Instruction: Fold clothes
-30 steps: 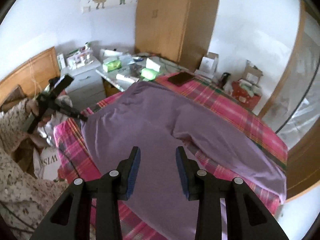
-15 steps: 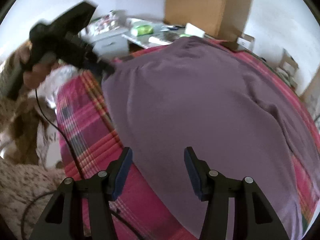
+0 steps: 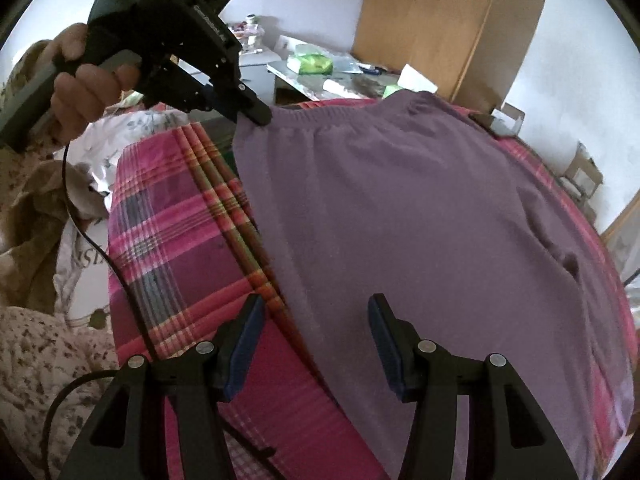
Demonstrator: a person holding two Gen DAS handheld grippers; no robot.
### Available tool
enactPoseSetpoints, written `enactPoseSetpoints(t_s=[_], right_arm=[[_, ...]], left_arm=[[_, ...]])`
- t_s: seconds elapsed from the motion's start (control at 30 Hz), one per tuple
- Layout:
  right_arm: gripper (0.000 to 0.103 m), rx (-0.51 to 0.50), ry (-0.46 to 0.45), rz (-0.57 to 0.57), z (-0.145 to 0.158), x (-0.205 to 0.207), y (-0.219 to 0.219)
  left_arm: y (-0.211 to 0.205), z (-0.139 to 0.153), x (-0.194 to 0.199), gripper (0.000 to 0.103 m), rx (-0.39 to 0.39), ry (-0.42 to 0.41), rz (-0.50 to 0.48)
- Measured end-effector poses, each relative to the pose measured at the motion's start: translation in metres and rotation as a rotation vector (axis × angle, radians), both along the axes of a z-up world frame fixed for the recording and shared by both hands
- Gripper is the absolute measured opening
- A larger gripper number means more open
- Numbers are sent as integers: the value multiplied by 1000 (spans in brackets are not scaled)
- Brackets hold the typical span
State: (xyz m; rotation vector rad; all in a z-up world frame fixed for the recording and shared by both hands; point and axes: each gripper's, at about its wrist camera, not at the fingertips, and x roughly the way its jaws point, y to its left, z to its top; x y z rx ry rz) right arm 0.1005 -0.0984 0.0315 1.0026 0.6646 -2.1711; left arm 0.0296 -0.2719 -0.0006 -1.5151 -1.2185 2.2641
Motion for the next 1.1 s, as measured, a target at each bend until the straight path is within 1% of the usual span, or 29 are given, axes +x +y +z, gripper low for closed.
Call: enactPoseSetpoints(t_s=[0.07,0.1,0.13,0.2,0.23,0.33,0.37,0.4,0.47,0.53,0.67,0.73,0.83,0.9,1.07,1.1], right_arm=[[55,6,9,-14,0,0,0],[52,13,19,-16,0,1,-1],[44,21,30,-17,0,2,-2],[39,40,46,-23,-1,2,-6],[29,45,50,-29,-1,1,-7],[21,46,54,-54,0,-3,-6],[15,43,55,-60,0,-4,-5],[7,45,57,-67,1,-6,-5],[4,41,55,-78,3,-8,-5],[3,25,50,-79,8,-7,-7],[3,-42,3,-49,22,-3,-10],[3,-68,-22,-31,27,0,-15],[3,-50,-31,-9,19,1,-21],[3,-62,-78,-25,12,-7,-20],[4,-90,-88,-31,14,-13,-18],[6,-93,-97,-27,14,-15,-18]], left_arm=[[0,3,0,10,12,15,5],[0,5,0,9,9,22,5],[0,6,0,9,9,28,4],[-1,8,1,9,12,35,2],[-1,9,1,9,16,40,-1],[-2,10,3,9,19,48,0],[-2,10,3,9,16,51,-1],[-3,10,3,9,17,54,0],[-6,12,4,9,23,60,8],[-9,14,5,9,12,64,16],[-21,16,10,9,1,68,38],[-25,12,12,9,-8,53,48],[-24,3,12,9,-34,18,48],[-23,-3,11,9,-47,-2,51],[-23,-8,7,10,-56,-31,55],[-23,-8,7,10,-61,-35,54]])
